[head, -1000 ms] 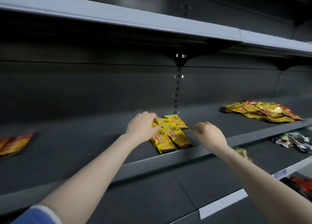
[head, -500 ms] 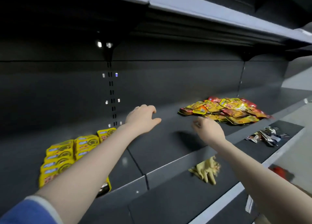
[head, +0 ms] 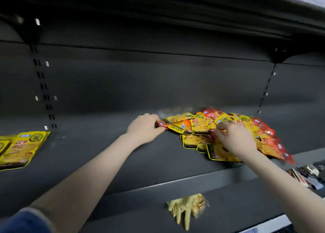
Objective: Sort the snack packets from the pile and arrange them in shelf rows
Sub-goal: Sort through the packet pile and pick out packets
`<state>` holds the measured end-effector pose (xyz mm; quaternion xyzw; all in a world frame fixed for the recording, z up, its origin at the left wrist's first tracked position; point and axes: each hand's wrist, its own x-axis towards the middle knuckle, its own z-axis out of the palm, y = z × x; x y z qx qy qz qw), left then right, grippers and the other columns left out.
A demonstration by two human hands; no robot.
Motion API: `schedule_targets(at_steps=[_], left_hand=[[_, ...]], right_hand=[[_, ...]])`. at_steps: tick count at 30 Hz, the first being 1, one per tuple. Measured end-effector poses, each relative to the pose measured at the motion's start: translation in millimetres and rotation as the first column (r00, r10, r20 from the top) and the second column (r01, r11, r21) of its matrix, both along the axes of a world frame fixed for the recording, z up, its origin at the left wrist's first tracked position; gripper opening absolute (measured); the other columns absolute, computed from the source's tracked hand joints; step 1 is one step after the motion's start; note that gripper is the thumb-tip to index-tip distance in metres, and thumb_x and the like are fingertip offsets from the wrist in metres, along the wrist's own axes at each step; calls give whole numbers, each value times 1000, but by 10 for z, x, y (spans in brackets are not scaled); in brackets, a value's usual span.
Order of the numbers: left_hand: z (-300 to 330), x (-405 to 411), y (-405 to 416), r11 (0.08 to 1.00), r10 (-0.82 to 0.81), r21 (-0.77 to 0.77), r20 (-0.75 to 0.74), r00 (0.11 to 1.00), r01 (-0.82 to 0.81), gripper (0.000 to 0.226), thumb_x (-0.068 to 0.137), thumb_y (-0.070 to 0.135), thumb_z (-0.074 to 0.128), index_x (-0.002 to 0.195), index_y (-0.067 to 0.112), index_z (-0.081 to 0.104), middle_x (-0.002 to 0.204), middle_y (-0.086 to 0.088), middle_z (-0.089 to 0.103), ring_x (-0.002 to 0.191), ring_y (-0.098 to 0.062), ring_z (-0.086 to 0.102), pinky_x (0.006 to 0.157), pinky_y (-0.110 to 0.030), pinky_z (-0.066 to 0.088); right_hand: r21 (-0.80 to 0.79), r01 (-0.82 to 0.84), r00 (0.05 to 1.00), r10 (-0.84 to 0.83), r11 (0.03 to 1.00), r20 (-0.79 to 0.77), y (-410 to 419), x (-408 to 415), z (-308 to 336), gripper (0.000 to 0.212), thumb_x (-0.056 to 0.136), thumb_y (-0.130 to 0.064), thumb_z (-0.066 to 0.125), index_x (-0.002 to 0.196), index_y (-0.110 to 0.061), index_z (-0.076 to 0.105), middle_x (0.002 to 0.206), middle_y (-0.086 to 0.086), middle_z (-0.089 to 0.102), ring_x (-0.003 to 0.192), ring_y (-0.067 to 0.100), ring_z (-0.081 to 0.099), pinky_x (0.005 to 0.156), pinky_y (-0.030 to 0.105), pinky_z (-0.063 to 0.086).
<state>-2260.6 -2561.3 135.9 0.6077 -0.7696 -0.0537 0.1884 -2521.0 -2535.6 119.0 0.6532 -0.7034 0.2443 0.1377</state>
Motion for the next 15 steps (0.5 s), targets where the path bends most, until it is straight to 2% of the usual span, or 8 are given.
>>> schedule_targets(at_steps=[4,8,15], left_hand=[[-74,-538,-128,997,68,30,47,997,-69,39,91,45,52,123,22,56,124,-6,54,118,-26,49,91,-35,43],[-123,-871,-205,994,97,34,78,992,-99,42,93,47,49,123,19,56,126,-7,53,120,-26,47,94,-37,43],[-276,-1247,-248,1000,11,9,116,993,-13,38,94,46,48,115,16,60,119,-6,58,115,-25,51,92,-39,45]], right_hand=[[3,-67,998,67,998,-13,-195,-518,24,28,91,-32,56,108,-12,67,108,17,63,111,35,54,85,39,45],[5,-113,993,113,994,-25,-358,-761,27,30,92,-35,55,106,-12,68,101,16,63,101,36,57,79,39,47],[38,-190,981,188,981,55,-497,-1000,-40,25,91,-32,56,101,-13,69,97,13,62,97,34,57,79,37,44]])
